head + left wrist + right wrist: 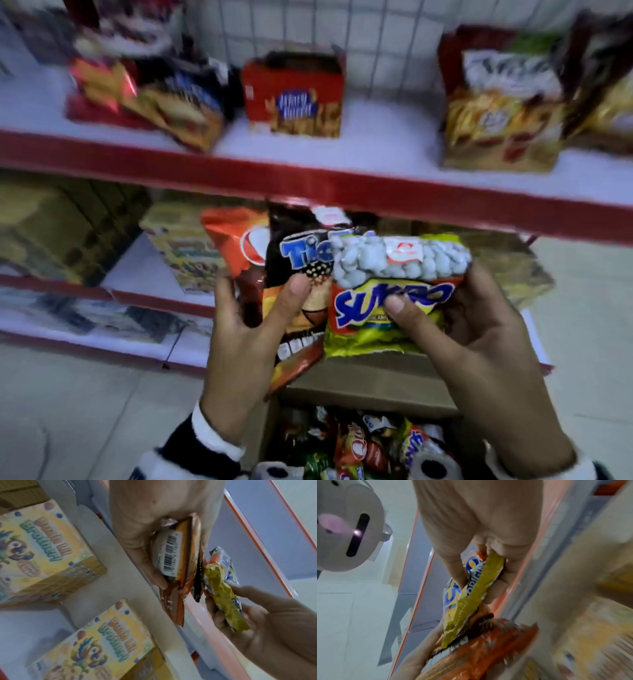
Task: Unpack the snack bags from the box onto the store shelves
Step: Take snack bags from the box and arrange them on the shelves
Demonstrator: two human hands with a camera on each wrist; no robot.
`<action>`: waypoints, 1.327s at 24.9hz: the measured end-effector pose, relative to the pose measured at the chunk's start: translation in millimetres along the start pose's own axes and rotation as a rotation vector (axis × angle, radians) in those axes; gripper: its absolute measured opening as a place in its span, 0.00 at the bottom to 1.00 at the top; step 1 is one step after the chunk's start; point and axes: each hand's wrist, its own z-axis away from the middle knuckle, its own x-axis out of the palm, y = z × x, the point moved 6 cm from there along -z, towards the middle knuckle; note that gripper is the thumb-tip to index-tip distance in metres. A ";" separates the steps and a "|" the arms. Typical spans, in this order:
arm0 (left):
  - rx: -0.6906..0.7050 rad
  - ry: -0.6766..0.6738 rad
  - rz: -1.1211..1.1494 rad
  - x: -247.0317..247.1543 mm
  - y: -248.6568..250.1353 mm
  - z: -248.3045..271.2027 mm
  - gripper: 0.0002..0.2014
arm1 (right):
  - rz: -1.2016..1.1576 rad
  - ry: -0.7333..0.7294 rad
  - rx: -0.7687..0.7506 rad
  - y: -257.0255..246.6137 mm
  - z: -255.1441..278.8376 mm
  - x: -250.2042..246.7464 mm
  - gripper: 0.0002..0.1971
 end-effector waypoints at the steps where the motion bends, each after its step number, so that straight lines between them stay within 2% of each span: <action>1: -0.052 0.000 0.004 2.1 15.2 8.2 0.36 | 0.035 -0.021 -0.006 -25.5 -3.5 1.1 0.22; 4: -0.178 0.031 -0.016 13.3 79.0 32.6 0.42 | 0.099 -0.105 0.010 -116.7 -23.7 -1.0 0.22; 6: -0.169 0.025 0.010 26.4 127.9 39.7 0.40 | 0.081 -0.154 0.017 -167.7 -35.2 -4.8 0.22; 8: -0.123 0.015 0.044 39.5 177.1 34.1 0.36 | 0.044 -0.170 0.008 -213.1 -46.4 -11.2 0.24; 12: 0.027 0.005 0.041 66.4 271.2 18.3 0.37 | 0.020 -0.173 -0.074 -293.7 -70.2 -26.2 0.25; 17: 0.138 -0.075 0.053 94.8 357.4 21.7 0.31 | 0.055 -0.179 -0.167 -382.3 -84.6 -46.2 0.33; 20: 0.203 -0.091 0.061 94.1 388.6 20.0 0.29 | 0.071 -0.202 -0.184 -415.6 -91.1 -48.4 0.24; 26: 0.321 -0.074 -0.029 50.3 435.8 -11.7 0.29 | 0.011 -0.253 -0.107 -462.9 -133.5 -17.6 0.17; 30: 0.371 0.022 -0.112 -21.2 465.6 -72.1 0.29 | 0.107 -0.183 -0.043 -482.0 -199.7 26.6 0.04; 33: 0.420 0.078 -0.145 -77.5 493.3 -129.7 0.28 | 0.222 -0.133 -0.077 -495.1 -267.3 74.6 0.06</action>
